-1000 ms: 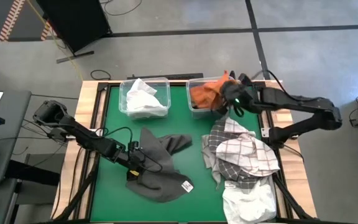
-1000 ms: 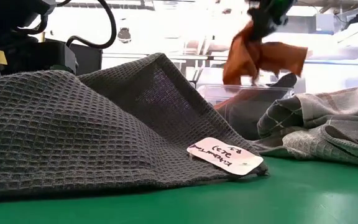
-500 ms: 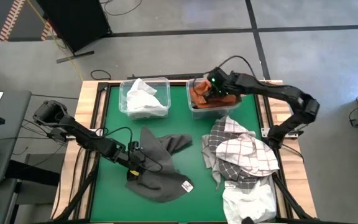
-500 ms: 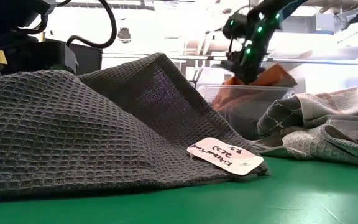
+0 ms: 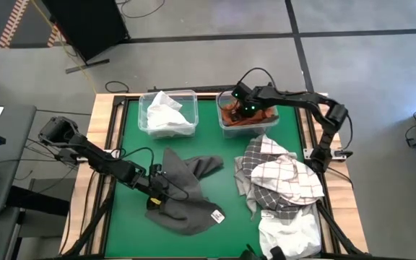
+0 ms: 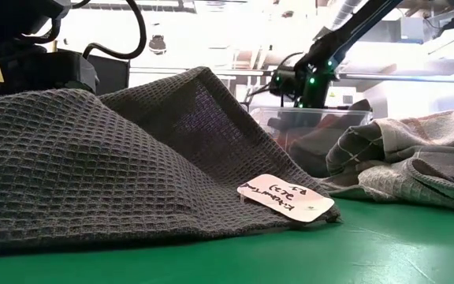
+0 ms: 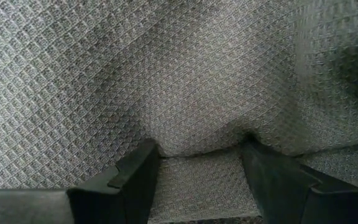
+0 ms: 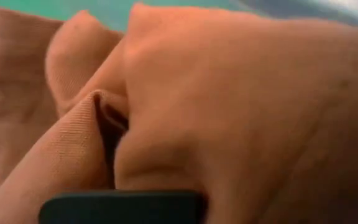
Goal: Sort towels by color in basket
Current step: Put the orange towel into the right transparent bin
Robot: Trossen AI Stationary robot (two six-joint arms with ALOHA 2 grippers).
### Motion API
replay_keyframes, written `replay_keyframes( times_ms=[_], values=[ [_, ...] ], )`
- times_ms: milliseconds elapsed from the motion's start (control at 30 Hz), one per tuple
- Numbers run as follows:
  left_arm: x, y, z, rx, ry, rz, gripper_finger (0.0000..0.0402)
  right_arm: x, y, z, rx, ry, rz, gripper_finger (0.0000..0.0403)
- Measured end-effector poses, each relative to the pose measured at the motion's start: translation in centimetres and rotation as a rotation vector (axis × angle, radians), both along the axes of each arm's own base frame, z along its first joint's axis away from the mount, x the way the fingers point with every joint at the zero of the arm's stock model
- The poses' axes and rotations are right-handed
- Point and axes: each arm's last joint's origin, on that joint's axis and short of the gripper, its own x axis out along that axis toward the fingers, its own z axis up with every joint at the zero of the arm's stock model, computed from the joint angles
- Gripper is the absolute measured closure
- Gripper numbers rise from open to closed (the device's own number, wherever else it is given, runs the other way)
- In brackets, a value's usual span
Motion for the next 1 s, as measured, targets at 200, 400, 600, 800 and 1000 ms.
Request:
replay_keyframes(
  times_ms=[200,400,600,800,1000],
  values=[
    [0.0,0.0,0.0,0.009,0.000,-0.013,0.0178,0.3,-0.3,-1.9,0.070,0.021,-0.007,0.0367],
    [0.0,0.0,0.0,0.000,0.000,0.001,0.0178,0.4,0.3,-1.0,0.054,0.007,0.046,0.0356],
    [0.0,0.0,0.0,-0.008,0.002,0.009,0.0178,0.2,2.6,2.5,0.010,-0.041,0.172,0.0306],
    [0.3,-0.2,0.5,-0.003,0.000,-0.002,0.0178,-1.1,4.8,7.3,-0.092,-0.128,0.273,0.0216],
    [1.3,-0.7,2.4,0.029,-0.016,-0.058,0.0178,-2.8,7.0,11.6,-0.194,-0.229,0.340,0.0128]
  ],
)
